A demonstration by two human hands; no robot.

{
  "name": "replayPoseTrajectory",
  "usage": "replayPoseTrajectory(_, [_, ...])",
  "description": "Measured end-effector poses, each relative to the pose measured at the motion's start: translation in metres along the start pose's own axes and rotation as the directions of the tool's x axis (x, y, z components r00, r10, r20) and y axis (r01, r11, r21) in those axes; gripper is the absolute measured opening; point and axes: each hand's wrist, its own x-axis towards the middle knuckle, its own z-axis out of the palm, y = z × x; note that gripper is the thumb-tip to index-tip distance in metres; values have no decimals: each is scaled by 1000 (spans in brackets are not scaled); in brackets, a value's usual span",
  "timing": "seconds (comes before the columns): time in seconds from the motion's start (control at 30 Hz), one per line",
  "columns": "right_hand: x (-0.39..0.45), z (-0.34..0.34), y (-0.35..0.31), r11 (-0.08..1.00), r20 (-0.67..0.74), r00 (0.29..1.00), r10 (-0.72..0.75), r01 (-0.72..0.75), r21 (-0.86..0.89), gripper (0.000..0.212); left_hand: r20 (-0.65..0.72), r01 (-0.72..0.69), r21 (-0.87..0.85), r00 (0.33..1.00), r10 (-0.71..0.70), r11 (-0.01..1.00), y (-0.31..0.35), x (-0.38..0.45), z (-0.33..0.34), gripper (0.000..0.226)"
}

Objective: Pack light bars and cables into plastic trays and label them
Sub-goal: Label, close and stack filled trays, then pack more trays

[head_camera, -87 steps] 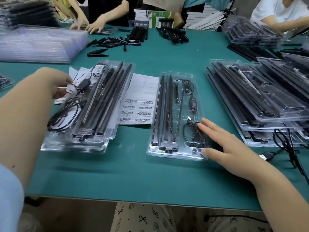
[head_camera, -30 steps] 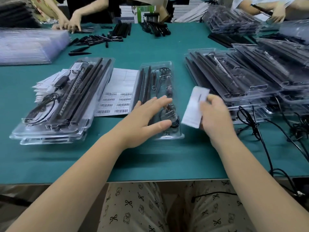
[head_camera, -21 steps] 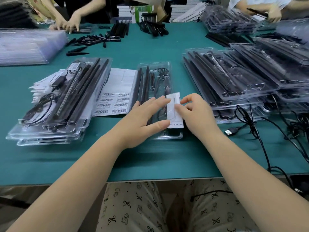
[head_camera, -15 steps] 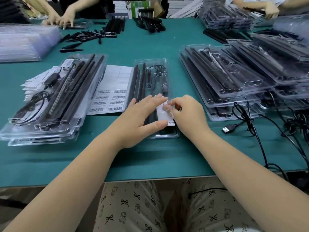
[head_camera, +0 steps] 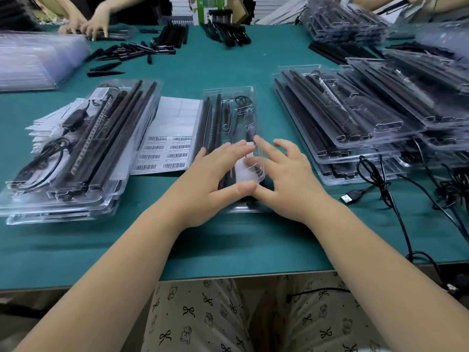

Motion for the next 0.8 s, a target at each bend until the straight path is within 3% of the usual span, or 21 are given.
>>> replayPoseTrajectory(0.1, [1,-1,2,996,25,999,26,-28,79,53,26,-5,43,1000,4,999,0,1,1,56])
replayPoseTrajectory(0.27, [1,1,5,959,97,977,191,-207,192,48,42,2,73,999,-6,997,-1,2,2,65])
replayPoseTrajectory(0.57, [2,-9,15,938,188,977,98,-153,310,58,63,5,221,998,-19,975,-2,6,3,80])
replayPoseTrajectory(0.8, [-1,-1,5,909,80,981,176,-193,371,64,58,6,206,998,-19,979,-3,5,2,76])
